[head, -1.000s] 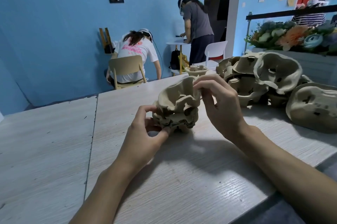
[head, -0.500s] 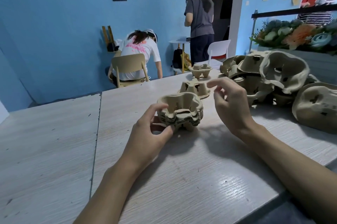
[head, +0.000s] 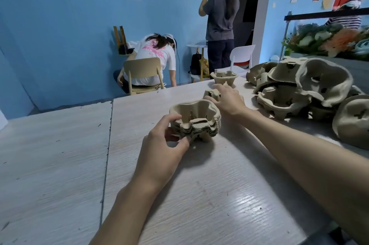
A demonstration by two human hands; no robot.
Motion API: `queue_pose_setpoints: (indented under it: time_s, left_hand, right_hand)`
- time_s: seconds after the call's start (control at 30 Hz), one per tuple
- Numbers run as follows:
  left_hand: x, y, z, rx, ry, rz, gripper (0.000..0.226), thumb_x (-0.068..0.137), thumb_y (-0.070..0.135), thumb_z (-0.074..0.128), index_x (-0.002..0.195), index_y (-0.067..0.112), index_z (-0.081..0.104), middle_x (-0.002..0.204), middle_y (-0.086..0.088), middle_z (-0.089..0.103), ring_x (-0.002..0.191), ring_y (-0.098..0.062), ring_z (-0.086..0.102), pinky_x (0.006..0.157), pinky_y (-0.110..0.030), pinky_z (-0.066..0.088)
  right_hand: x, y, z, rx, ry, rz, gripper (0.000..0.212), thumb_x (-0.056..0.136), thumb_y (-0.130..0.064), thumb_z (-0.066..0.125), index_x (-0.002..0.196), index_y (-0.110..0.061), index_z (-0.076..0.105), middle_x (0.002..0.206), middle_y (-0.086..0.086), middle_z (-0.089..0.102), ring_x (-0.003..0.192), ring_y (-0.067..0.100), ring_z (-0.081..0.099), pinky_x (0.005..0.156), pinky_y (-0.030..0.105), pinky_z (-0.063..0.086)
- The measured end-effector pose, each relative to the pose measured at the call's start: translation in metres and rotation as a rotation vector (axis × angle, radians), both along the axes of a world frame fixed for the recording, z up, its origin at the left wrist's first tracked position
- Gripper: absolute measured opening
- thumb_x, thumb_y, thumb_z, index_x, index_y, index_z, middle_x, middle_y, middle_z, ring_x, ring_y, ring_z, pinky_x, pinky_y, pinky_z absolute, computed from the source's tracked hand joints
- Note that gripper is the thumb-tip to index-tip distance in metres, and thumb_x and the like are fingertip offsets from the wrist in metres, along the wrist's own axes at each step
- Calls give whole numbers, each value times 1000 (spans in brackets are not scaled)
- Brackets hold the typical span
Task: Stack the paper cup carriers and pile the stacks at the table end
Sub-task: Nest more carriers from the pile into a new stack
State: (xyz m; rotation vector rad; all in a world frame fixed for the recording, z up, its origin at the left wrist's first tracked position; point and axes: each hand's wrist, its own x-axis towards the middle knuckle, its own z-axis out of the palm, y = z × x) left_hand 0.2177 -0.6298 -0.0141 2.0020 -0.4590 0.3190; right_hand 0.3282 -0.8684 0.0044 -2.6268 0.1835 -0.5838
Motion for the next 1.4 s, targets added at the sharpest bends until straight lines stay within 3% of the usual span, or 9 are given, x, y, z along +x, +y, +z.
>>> queue_pose_setpoints:
  time_s: [0.3, 0.43, 0.53, 0.67, 0.87, 1.0, 1.1, 1.27, 1.4]
  left_hand:
    - [-2, 2, 3, 3, 2, 33, 44, 87, 24, 77, 120, 45, 58, 106, 16, 69, 85, 4, 67, 83, -31, 58]
    - [1, 4, 2, -2, -3, 81, 42, 85, 21, 77, 117, 42, 59, 100, 18, 68, 90, -4, 67, 83, -34, 58]
    - [2, 4, 1, -7, -8, 84, 42, 85, 18, 78, 117, 39, 60, 102, 18, 68, 94, -4, 67, 81, -23, 55]
    - [3, 3, 1, -24, -1, 81, 42, 85, 16, 78, 116, 38, 60, 102, 15, 70, 95, -3, 68, 80, -20, 53]
    - [5, 2, -1, -20, -12, 84, 41, 85, 16, 78, 114, 39, 60, 101, 14, 70, 93, -4, 68, 80, -25, 56]
    - [5, 3, -1, -19, -18, 83, 40, 85, 16, 78, 112, 39, 60, 100, 14, 71, 93, -5, 69, 81, -27, 56]
    - [4, 3, 0, -19, -22, 83, 39, 84, 13, 78, 108, 39, 60, 98, 16, 70, 91, -3, 69, 80, -24, 55]
    - [5, 5, 0, -26, -11, 90, 38, 84, 13, 78, 110, 36, 61, 97, 16, 70, 91, -3, 69, 79, -25, 55]
    - [5, 5, 0, -27, -6, 88, 38, 85, 14, 77, 111, 36, 60, 97, 15, 70, 91, -4, 68, 79, -24, 56]
  right_hand:
    - [-15, -6, -1, 148, -100, 10, 24, 83, -31, 69, 71, -16, 56, 103, 7, 53, 94, 24, 53, 88, 43, 48]
    - [-38, -14, -5, 142, -154, 14, 25, 81, -40, 67, 83, -18, 54, 101, 7, 58, 91, 22, 54, 85, 44, 49]
    - [-43, -9, -5, 74, -117, -91, 61, 81, -69, 53, 114, -17, 50, 118, 10, 55, 110, 27, 51, 96, 51, 42]
    - [-35, 12, -2, -9, 78, -218, 95, 81, -81, 40, 139, -7, 40, 140, 18, 44, 130, 35, 38, 103, 52, 29]
    - [-26, 13, -6, 109, 107, -189, 82, 78, -66, 60, 132, -7, 44, 134, 16, 47, 125, 35, 41, 102, 49, 33]
    - [-35, 7, -6, 210, -46, 105, 61, 81, -45, 72, 128, -16, 48, 125, 13, 43, 116, 28, 46, 103, 40, 41]
    - [-40, 2, -6, 148, -193, 151, 56, 77, -34, 77, 125, -18, 51, 124, 10, 39, 113, 28, 45, 102, 39, 43]
    - [-48, -7, 1, -157, -273, 75, 69, 69, -33, 84, 125, -16, 48, 138, 12, 29, 123, 31, 32, 100, 44, 42]
    - [-51, -8, 3, 24, -294, 248, 58, 70, -39, 85, 113, -13, 56, 142, 8, 28, 131, 25, 32, 109, 35, 37]
